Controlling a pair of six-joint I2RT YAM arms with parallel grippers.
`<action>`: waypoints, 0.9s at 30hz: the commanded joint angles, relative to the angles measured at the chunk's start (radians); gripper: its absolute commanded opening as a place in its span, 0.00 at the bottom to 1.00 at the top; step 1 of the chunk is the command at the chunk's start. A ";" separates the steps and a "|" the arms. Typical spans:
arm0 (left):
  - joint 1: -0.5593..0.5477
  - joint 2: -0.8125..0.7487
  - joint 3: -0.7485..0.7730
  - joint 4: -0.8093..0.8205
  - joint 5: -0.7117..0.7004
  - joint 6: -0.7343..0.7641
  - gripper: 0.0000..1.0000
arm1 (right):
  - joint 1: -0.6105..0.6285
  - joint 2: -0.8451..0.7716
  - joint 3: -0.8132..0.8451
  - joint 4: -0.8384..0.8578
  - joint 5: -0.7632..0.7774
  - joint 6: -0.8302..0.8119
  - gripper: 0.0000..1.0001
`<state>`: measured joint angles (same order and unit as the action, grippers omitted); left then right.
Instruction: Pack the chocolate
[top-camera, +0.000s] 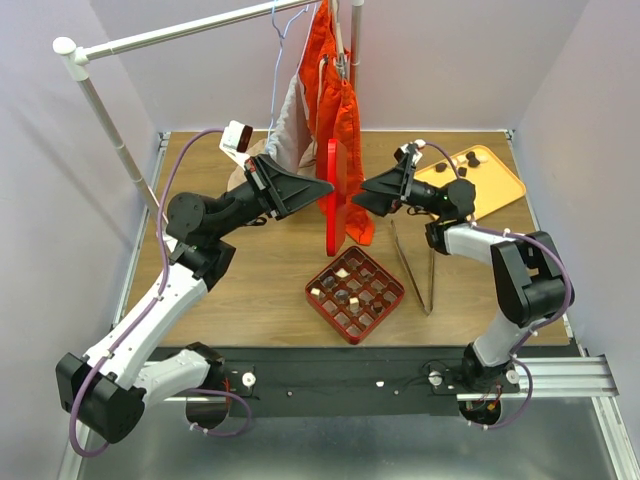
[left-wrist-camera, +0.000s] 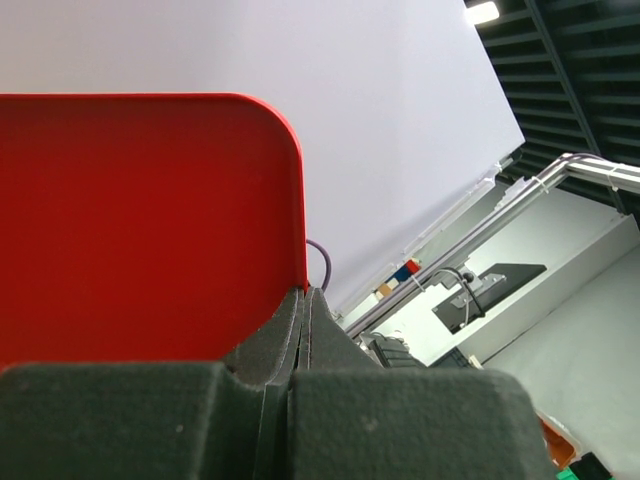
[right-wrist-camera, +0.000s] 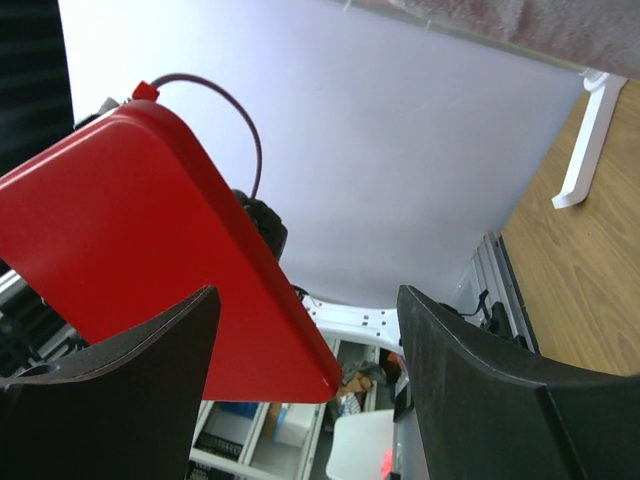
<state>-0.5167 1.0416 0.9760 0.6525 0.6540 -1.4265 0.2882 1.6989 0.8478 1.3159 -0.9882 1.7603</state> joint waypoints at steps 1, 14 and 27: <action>0.006 -0.020 0.039 0.029 -0.008 -0.008 0.00 | 0.049 0.022 0.066 0.502 -0.001 -0.027 0.80; 0.006 -0.026 0.036 0.044 -0.013 -0.025 0.00 | 0.127 0.024 0.112 0.502 -0.003 -0.084 0.81; 0.032 -0.034 -0.002 0.047 -0.017 -0.031 0.00 | 0.155 -0.108 0.076 0.502 -0.018 -0.120 0.78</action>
<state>-0.5098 1.0328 0.9829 0.6563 0.6502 -1.4490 0.4339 1.6699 0.9489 1.3155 -0.9890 1.6814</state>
